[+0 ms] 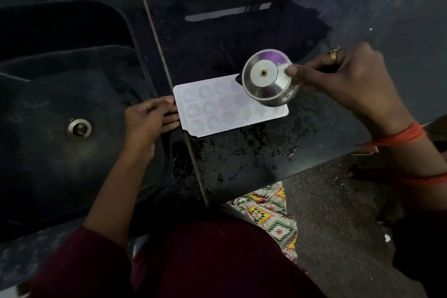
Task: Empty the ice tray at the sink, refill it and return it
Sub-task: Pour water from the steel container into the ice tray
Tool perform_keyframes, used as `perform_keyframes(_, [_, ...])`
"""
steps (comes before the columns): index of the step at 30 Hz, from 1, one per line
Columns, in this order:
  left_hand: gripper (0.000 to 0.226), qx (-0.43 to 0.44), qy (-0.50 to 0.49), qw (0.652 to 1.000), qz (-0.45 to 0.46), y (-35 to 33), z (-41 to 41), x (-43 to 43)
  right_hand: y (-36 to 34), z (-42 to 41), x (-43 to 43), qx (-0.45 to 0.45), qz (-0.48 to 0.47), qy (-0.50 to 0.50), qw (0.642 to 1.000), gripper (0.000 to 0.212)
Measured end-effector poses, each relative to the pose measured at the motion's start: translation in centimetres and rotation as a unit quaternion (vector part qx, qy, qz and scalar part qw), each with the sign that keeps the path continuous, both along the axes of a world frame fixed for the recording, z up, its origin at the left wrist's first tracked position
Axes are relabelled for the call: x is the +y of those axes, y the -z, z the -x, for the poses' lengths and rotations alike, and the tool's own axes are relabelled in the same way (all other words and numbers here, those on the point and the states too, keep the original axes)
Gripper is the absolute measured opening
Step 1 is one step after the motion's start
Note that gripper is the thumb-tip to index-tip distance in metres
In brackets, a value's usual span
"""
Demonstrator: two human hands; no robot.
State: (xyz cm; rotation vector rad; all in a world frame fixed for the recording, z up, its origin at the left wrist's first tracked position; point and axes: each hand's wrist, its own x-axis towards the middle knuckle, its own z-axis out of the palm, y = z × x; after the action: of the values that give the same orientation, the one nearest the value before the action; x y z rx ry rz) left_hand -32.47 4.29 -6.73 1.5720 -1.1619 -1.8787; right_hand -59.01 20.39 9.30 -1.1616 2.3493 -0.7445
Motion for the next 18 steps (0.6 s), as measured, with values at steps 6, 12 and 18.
perform_keyframes(6, [0.036,0.009,-0.004,0.999,-0.034,-0.9,0.5,-0.4,0.0,0.0,-1.1,0.008,0.003,0.002,1.000,0.033])
perform_keyframes(12, [0.049,0.006,-0.012,0.999,-0.051,-1.0,0.6,-0.6,0.0,-0.1,-1.9,0.014,0.001,-0.001,1.000,0.033])
perform_keyframes(18, [0.054,0.008,-0.008,0.999,-0.052,-0.9,0.5,-0.7,0.2,0.1,-2.2,0.032,-0.013,-0.017,0.999,0.037])
